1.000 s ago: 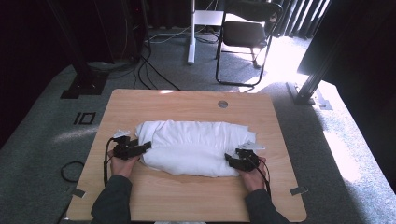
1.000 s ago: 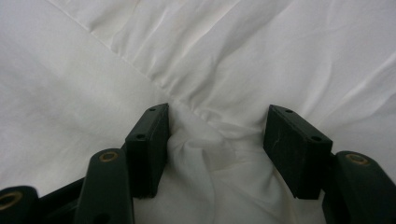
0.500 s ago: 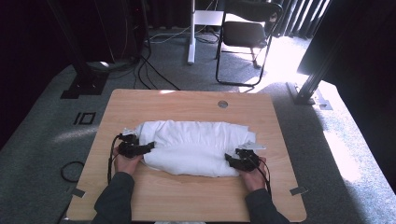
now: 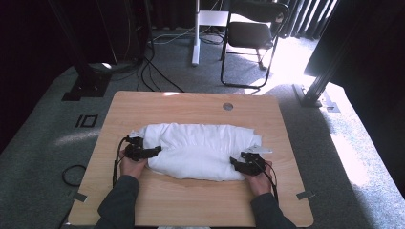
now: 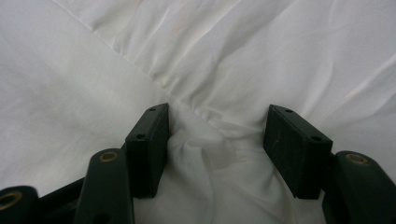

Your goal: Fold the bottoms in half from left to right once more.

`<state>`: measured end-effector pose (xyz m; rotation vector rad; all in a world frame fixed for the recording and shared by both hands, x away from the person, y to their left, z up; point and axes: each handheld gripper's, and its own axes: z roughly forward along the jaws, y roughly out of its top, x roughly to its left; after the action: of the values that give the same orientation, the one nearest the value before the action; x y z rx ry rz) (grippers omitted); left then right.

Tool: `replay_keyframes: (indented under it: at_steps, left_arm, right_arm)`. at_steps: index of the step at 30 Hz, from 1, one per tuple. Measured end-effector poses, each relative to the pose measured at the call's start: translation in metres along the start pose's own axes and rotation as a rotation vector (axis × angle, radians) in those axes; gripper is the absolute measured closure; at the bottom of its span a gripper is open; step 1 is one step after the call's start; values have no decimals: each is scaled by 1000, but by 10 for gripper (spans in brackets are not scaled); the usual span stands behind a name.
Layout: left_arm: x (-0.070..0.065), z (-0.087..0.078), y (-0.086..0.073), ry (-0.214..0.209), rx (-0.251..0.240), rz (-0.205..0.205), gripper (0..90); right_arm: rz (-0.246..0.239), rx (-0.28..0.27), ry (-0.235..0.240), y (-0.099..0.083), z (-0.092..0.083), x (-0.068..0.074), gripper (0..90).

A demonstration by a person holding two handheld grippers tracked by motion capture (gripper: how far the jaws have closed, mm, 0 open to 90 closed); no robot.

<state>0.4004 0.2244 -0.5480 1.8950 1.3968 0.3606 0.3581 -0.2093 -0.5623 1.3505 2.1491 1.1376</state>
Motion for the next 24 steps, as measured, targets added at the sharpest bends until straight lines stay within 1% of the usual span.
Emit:
replay_keyframes:
  at_steps: [2, 4, 6, 8, 10, 11, 12, 14, 15, 16, 19, 21, 24]
  left_arm:
    - [-5, 0, 1, 18, 21, 30, 223]
    - [-9, 0, 3, 27, 50, 74, 288]
    - [-13, 0, 4, 26, 71, 110, 397]
    - [-16, -1, 3, 21, 75, 133, 566]
    - [-14, -1, 2, -31, 76, 115, 732]
    - [-11, -2, 2, -50, 79, 101, 765]
    - [-8, -3, 4, -71, 89, 85, 787]
    - [-3, -9, 6, -92, 62, 67, 801]
    - [-3, -9, 6, -92, 62, 67, 802]
    - [2, -19, 9, -123, 24, 37, 804]
    - [0, -34, 18, -141, -21, 56, 806]
    - [-2, -42, 25, -168, -53, 52, 806]
    - [-7, -52, 34, -207, -86, 54, 808]
  right_arm:
    - [-1, 1, -1, 0, 0, 0, 401]
    - [-2, 1, -1, 0, 0, 0, 401]
    - [-1, 2, -5, 0, 0, 1, 401]
    - [-5, 5, -13, 2, -2, 2, 401]
    - [-9, 6, -23, 5, -4, 4, 401]
    - [-7, 5, -28, 8, -6, 5, 404]
    - [-9, 0, -31, 11, -9, 7, 407]
    - [-26, -22, -34, 20, -15, 12, 405]
    - [-31, -34, -29, 25, -17, 17, 403]
    - [-46, -47, -19, 31, -20, 21, 403]
    - [-106, -76, 18, 47, -21, 41, 403]
    - [-150, -87, 33, 56, -18, 56, 396]
    - [-194, -75, 41, 65, -7, 73, 383]
